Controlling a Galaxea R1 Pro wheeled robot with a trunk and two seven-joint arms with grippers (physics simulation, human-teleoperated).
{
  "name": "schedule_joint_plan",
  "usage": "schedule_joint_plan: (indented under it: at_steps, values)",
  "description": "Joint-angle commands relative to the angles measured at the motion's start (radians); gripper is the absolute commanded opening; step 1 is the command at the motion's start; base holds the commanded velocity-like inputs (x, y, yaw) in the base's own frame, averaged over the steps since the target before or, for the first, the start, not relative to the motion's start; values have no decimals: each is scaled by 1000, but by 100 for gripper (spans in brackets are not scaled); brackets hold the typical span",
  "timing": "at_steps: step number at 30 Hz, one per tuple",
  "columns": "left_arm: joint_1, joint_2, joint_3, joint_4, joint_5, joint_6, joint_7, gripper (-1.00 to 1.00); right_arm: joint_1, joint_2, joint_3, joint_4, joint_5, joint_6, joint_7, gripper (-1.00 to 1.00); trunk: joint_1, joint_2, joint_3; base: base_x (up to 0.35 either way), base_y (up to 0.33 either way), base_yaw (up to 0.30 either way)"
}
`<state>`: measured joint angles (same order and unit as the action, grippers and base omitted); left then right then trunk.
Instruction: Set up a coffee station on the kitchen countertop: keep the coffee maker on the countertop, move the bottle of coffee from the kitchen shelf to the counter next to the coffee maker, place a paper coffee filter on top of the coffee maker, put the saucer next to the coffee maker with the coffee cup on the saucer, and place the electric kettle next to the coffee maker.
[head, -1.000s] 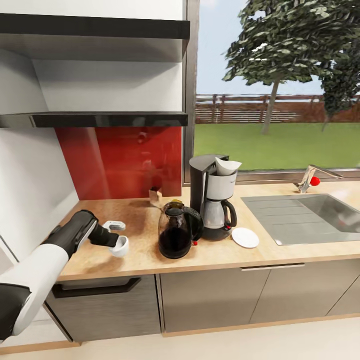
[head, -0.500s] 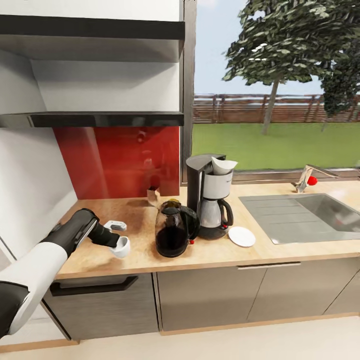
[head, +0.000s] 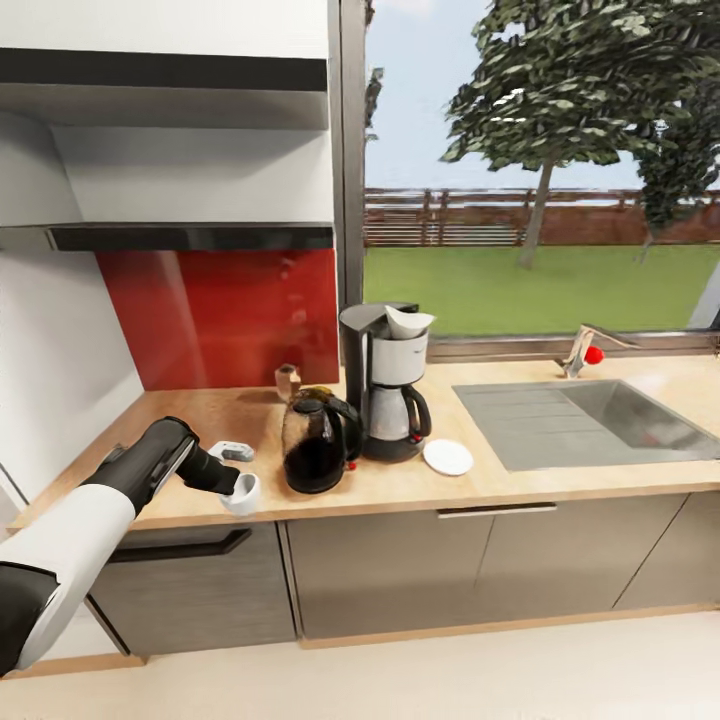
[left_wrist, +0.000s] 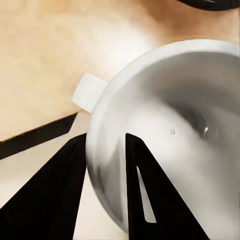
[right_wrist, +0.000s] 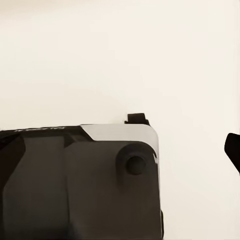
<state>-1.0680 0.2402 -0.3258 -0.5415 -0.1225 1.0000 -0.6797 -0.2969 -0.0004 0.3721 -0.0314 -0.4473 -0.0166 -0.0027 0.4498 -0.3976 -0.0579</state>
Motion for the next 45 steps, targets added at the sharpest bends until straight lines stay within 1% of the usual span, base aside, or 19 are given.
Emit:
schedule_joint_plan:
  at_steps: [1, 10, 14, 31, 45]
  values:
    - [-1, 1, -4, -1, -11, 0, -9, -100, -1, -1, 8, 0, -10, -2, 0, 100, 0, -2, -2, -240, -207, 0]
    - [-1, -2, -5, -1, -11, 0, -9, -100, -1, -3, 9, 0, -10, -2, 0, 100, 0, -2, -2, -252, -202, 0]
    - [-1, -6, -6, -1, -11, 0, -9, -100, -1, -3, 9, 0, -10, -2, 0, 100, 0, -2, -2, -100, -244, 0]
    - [-1, -10, -6, -3, -11, 0, -9, -100, -1, -3, 8, 0, -10, -2, 0, 100, 0, -2, -2, 138, -258, 0]
    - [-1, -10, -6, -3, -11, 0, -9, -100, -1, -3, 8, -1, -10, -2, 0, 100, 0, -2, -2, 7, -274, 0]
